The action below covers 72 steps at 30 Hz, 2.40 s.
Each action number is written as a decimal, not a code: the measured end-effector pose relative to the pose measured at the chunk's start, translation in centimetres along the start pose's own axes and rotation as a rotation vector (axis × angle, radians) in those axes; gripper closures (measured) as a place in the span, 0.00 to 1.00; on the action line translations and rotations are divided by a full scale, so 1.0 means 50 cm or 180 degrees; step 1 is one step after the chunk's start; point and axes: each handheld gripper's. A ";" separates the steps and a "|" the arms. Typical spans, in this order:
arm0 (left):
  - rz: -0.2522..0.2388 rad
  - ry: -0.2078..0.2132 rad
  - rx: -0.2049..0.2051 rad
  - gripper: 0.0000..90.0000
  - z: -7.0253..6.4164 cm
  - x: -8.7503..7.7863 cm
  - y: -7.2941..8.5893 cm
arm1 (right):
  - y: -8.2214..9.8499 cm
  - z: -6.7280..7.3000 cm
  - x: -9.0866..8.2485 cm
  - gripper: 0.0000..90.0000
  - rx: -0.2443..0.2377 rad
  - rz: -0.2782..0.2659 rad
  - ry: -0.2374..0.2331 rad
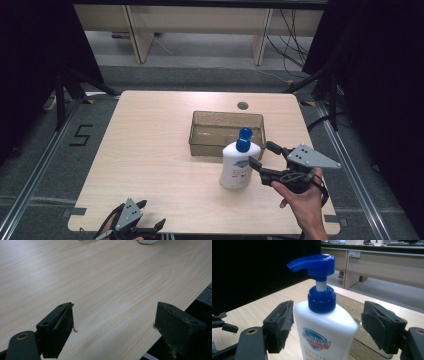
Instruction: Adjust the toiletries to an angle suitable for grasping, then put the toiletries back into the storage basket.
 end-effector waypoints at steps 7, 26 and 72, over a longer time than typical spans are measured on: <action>0.0051 0.0013 0.0060 0.17 -0.002 0.001 -0.002 | -0.011 0.000 0.010 0.29 -0.0094 -0.0034 0.0010; 0.0000 0.0038 0.0083 0.17 -0.006 0.000 -0.004 | -0.027 0.004 0.055 0.28 -0.0077 0.0077 -0.0045; 0.0021 0.0051 0.0203 0.17 -0.011 -0.001 -0.004 | -0.043 -0.008 0.100 0.69 -0.0137 -0.0220 -0.0205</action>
Point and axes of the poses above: each handheld gripper's, and its own axes: x roughly forward along the jaws, y roughly out of its underside, z roughly to its left, and after that the axes turned 6 degrees about z, right-handed
